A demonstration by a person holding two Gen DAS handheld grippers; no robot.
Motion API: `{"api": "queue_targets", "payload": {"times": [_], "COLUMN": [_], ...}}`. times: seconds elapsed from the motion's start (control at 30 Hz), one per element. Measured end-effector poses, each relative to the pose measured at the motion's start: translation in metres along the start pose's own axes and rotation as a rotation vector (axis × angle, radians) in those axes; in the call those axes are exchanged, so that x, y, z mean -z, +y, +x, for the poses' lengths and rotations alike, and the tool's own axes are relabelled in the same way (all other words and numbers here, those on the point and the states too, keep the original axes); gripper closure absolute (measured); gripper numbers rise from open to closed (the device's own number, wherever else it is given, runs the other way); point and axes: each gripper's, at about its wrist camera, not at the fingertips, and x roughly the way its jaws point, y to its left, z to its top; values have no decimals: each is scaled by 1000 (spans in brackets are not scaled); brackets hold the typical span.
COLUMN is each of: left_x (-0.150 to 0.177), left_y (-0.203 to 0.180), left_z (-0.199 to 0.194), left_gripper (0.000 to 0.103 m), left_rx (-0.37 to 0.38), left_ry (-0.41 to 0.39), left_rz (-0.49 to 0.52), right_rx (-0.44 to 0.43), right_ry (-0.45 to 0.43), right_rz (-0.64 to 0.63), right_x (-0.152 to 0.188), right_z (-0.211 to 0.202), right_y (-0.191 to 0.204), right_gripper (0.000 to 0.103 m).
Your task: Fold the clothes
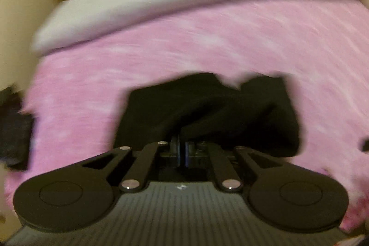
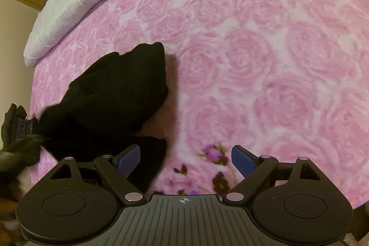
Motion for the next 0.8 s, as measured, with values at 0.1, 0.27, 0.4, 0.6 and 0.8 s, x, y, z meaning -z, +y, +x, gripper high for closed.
{"api": "queue_targets", "payload": {"times": [0.1, 0.27, 0.4, 0.6, 0.8], "left_x": [3, 46, 75, 68, 65], "left_y": [91, 220, 239, 204, 166], "left_z": [4, 43, 39, 33, 59], "left_gripper": [98, 96, 94, 86, 77], "left_rx": [-211, -444, -280, 192, 379], "left_ry": [-6, 187, 191, 110, 80], "left_rz": [-78, -179, -175, 2, 204], "right_rx": [-19, -38, -22, 40, 119], "right_ry": [0, 6, 18, 2, -46], "right_rz": [-23, -77, -88, -47, 10], "right_x": [-8, -13, -5, 12, 43], "right_z": [7, 25, 44, 70, 81], "right_y": [21, 61, 92, 132, 151], "right_gripper": [14, 14, 14, 14, 14]}}
